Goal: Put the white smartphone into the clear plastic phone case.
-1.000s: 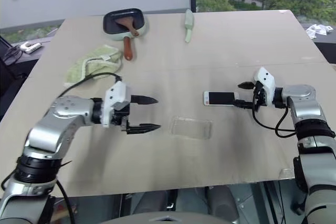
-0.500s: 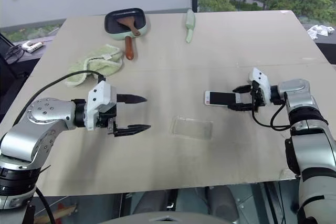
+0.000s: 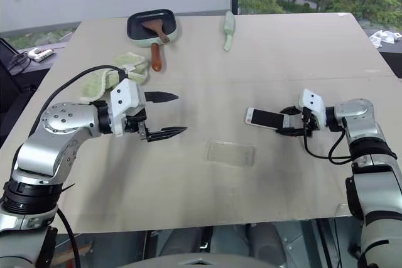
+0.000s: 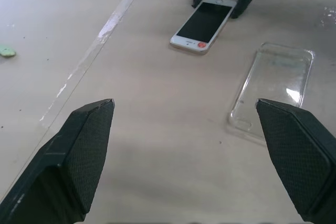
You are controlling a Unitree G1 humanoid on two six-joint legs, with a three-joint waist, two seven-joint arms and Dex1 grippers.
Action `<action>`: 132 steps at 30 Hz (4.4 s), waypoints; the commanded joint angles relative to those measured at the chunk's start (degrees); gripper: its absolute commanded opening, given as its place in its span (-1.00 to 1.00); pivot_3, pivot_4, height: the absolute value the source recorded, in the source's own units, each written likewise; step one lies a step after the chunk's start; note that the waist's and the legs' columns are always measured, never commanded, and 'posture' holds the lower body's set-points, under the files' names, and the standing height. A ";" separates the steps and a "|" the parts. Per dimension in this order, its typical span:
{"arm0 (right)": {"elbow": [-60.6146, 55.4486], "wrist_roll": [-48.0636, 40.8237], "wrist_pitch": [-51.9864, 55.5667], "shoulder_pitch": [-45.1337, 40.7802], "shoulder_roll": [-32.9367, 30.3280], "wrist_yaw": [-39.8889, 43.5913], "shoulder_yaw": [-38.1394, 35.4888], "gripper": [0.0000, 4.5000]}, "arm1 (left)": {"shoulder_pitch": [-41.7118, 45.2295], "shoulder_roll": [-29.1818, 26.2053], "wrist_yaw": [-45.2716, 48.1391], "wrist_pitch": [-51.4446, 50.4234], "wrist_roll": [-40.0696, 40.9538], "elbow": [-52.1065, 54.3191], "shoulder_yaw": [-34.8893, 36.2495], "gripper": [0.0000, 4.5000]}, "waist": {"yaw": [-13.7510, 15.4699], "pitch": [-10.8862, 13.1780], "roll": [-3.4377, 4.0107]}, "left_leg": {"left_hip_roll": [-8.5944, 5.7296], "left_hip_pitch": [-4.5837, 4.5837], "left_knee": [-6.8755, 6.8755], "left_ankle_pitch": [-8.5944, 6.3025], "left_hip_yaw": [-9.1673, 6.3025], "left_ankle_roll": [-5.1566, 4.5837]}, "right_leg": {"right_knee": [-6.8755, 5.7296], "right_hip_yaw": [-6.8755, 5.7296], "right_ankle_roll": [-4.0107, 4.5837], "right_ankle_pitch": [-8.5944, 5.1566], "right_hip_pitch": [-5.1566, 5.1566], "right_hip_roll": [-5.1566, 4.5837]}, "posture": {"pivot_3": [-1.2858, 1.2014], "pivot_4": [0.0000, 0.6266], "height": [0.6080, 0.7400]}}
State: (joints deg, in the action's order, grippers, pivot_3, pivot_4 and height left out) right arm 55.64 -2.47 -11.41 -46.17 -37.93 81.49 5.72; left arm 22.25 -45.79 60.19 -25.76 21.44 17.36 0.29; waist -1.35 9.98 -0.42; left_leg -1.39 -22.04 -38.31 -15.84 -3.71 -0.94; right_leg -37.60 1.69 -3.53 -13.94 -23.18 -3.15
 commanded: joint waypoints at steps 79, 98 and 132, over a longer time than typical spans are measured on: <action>-86.38 -8.03 50.45 29.59 -11.36 -24.67 9.96 0.34 | 7.13 13.76 14.52 17.04 -17.18 -22.97 -25.41 -0.97 | 0.64 -0.12 -0.07 | -0.04 -0.62 -0.68 -0.12 -0.26 -0.24 | -0.34 -0.23 -0.03 0.01 -0.32 0.08 | 0.03 -0.52 1.00; -89.97 -14.44 51.47 29.59 -9.45 -25.93 4.15 0.34 | 7.27 16.16 13.26 16.65 -18.78 -25.59 -26.65 -0.97 | 0.77 -0.30 -0.04 | -0.08 -0.59 -0.85 -0.12 -0.55 -0.25 | -0.34 -0.45 -0.03 0.01 -0.12 0.07 | 0.03 -0.52 1.00; -98.01 -25.57 58.12 51.10 -13.43 -32.56 -15.52 0.34 | -6.94 15.64 11.08 1.19 -4.61 -3.90 -21.40 -0.97 | 0.95 -0.67 0.12 | -0.03 0.24 -0.55 -0.18 -0.75 -0.32 | 0.17 -0.65 -0.04 -0.04 0.92 0.03 | 0.03 -0.52 1.00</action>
State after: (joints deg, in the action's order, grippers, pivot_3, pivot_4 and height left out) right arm -41.90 -27.38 48.13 5.23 -51.19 48.73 -8.84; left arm 15.01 -29.74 70.14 -23.41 13.26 9.57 -22.92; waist -0.40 9.31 -0.30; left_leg -1.42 -21.82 -38.83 -16.02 -4.46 -1.26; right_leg -37.42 1.04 -3.57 -13.98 -22.27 -3.11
